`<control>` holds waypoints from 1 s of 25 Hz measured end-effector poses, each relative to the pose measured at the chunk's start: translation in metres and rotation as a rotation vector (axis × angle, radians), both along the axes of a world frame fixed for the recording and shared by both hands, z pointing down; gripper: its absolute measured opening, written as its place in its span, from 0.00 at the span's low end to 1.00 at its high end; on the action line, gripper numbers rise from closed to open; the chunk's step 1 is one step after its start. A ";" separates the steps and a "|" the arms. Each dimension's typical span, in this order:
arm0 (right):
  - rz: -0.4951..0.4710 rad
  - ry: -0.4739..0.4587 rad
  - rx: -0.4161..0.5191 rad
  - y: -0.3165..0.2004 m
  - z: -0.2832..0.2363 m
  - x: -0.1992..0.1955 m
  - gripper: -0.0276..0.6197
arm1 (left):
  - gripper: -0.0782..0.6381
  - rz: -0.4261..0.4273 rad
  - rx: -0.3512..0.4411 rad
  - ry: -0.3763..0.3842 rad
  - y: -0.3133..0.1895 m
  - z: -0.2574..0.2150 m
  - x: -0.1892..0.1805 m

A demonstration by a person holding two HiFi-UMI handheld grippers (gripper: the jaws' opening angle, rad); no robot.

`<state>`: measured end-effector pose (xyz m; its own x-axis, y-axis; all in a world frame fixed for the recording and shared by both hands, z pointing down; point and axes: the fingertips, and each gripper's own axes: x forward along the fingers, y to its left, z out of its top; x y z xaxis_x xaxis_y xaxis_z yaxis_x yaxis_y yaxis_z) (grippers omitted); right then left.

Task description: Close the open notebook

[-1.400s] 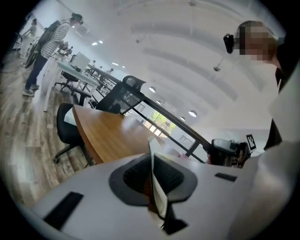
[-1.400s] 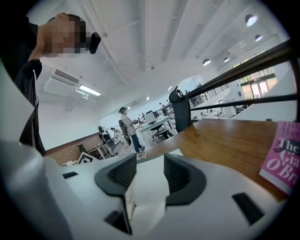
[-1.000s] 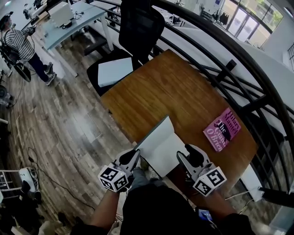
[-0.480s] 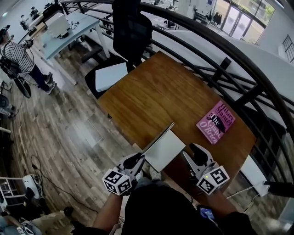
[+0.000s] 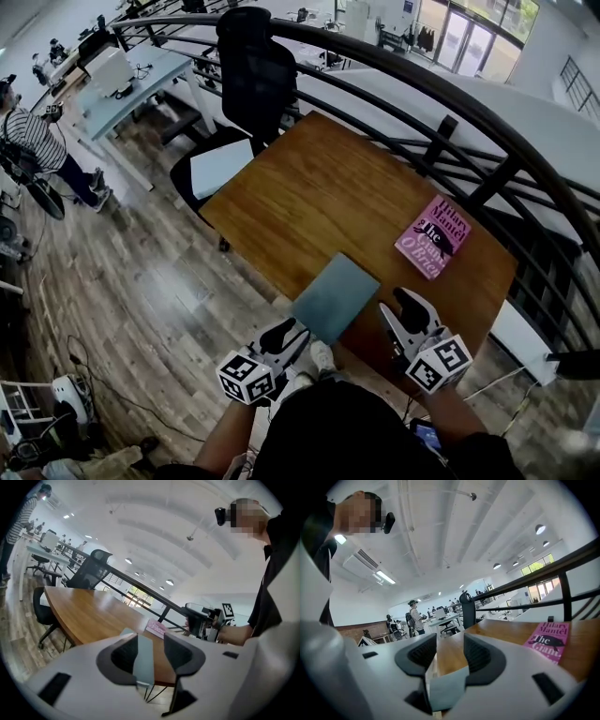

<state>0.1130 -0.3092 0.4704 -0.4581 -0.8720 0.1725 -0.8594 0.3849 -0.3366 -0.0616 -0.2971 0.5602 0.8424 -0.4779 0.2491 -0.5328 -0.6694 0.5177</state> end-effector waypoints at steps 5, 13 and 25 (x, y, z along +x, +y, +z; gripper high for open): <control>0.019 0.020 0.034 0.021 -0.015 -0.003 0.32 | 0.36 -0.048 0.005 0.016 0.007 -0.009 -0.021; 0.018 0.039 0.099 0.024 -0.040 -0.022 0.29 | 0.35 -0.131 0.126 0.008 -0.009 -0.056 -0.058; 0.041 0.058 0.146 0.006 -0.068 -0.043 0.06 | 0.15 -0.395 0.291 -0.102 -0.040 -0.131 -0.124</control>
